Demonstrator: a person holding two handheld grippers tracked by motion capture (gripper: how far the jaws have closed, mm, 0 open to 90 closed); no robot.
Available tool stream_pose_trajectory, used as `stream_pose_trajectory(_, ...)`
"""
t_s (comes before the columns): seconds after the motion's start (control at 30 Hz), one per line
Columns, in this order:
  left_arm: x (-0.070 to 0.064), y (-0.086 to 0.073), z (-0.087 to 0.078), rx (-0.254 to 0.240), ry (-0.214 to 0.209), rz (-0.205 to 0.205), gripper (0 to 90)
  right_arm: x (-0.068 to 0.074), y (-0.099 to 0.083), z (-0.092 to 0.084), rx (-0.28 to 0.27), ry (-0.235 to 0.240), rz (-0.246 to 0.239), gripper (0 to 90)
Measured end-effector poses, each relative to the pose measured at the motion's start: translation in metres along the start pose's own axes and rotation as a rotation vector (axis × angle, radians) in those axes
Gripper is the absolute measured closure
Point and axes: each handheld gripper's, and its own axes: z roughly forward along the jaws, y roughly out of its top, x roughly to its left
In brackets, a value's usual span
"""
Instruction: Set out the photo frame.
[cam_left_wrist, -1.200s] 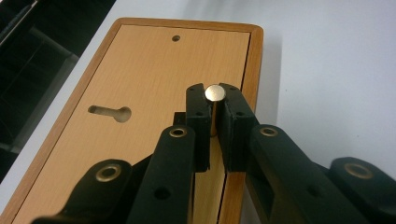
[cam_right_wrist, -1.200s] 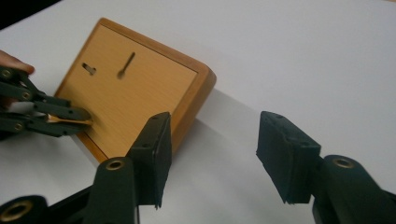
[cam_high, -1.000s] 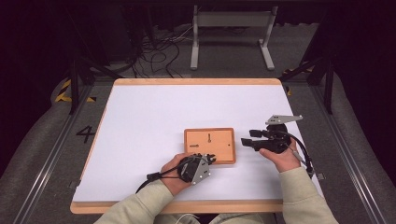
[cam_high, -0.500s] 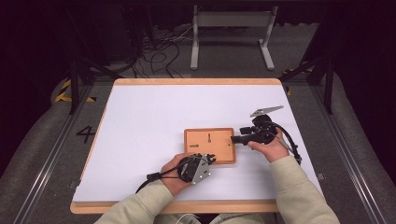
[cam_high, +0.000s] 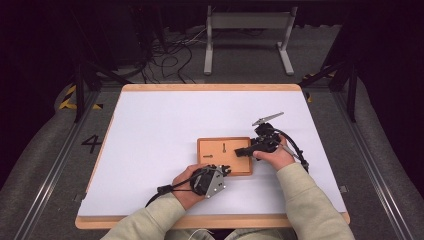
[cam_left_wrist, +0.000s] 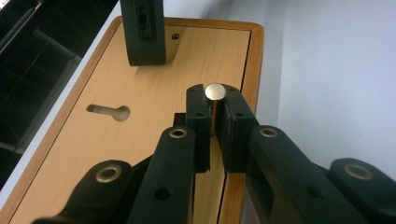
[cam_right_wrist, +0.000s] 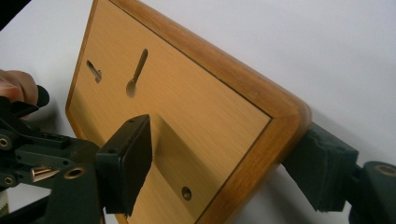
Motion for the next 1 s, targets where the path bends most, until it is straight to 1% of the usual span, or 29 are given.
stream_pose_trajectory(0.1, 0.000, 0.000, 0.000, 0.001, 0.001, 0.003, 83.6, -0.003, -0.001, 0.007, 0.007, 0.044, 0.026, 25.7)
stream_pose_trajectory(0.17, 0.001, 0.000, 0.000, 0.001, 0.000, 0.003, 83.6, -0.003, -0.001, 0.010, 0.007, 0.058, 0.042, 25.1)
stream_pose_trajectory(0.23, 0.001, 0.000, 0.000, 0.001, -0.001, 0.004, 83.6, -0.003, -0.001, 0.011, 0.011, 0.067, 0.048, 24.7)
stream_pose_trajectory(0.37, 0.001, 0.000, 0.000, 0.000, -0.004, 0.004, 83.7, -0.005, -0.002, 0.012, 0.006, 0.095, 0.070, 27.8)
stream_pose_trajectory(0.47, 0.000, 0.000, -0.001, 0.006, -0.008, 0.003, 83.7, -0.007, -0.003, 0.009, -0.005, 0.114, 0.071, 31.1)
stream_pose_trajectory(0.53, 0.001, 0.001, -0.002, 0.009, -0.013, 0.005, 83.5, -0.008, -0.003, 0.007, -0.010, 0.118, 0.061, 32.4)
stream_pose_trajectory(0.57, 0.001, 0.001, -0.002, 0.010, -0.025, -0.004, 83.1, -0.007, -0.003, 0.006, -0.012, 0.119, 0.054, 33.0)
stream_pose_trajectory(0.6, 0.001, 0.001, -0.003, 0.010, -0.039, -0.016, 80.9, -0.007, -0.003, 0.005, -0.012, 0.118, 0.048, 34.0)
stream_pose_trajectory(0.67, 0.002, 0.002, -0.006, 0.006, -0.057, -0.035, 73.4, -0.006, -0.004, 0.002, -0.014, 0.124, 0.043, 36.0)
stream_pose_trajectory(0.73, 0.005, 0.003, -0.013, -0.012, -0.086, -0.074, 68.4, -0.005, -0.005, 0.000, -0.016, 0.127, 0.040, 37.4)
stream_pose_trajectory(0.8, 0.008, 0.004, -0.021, -0.035, -0.102, -0.105, 64.1, -0.004, -0.006, -0.003, -0.023, 0.127, 0.029, 38.9)
stream_pose_trajectory(0.83, 0.008, 0.004, -0.021, -0.035, -0.102, -0.105, 62.8, -0.004, -0.006, -0.003, -0.023, 0.127, 0.029, 38.9)
stream_pose_trajectory(0.87, 0.013, 0.002, -0.029, -0.049, -0.117, -0.150, 61.0, -0.002, -0.007, -0.006, -0.028, 0.127, 0.016, 40.7)
stream_pose_trajectory(0.9, 0.016, 0.001, -0.032, -0.056, -0.128, -0.171, 59.8, -0.001, -0.007, -0.007, -0.030, 0.125, 0.007, 41.2)
stream_pose_trajectory(0.93, 0.019, 0.000, -0.036, -0.061, -0.139, -0.202, 58.6, 0.000, -0.007, -0.009, -0.032, 0.124, 0.001, 41.8)
stream_pose_trajectory(0.97, 0.019, 0.000, -0.036, -0.061, -0.139, -0.202, 58.1, 0.000, -0.007, -0.009, -0.032, 0.124, 0.001, 41.8)
stream_pose_trajectory(1.0, 0.022, -0.002, -0.040, -0.071, -0.148, -0.239, 58.1, 0.002, -0.007, -0.010, -0.034, 0.121, -0.009, 42.2)
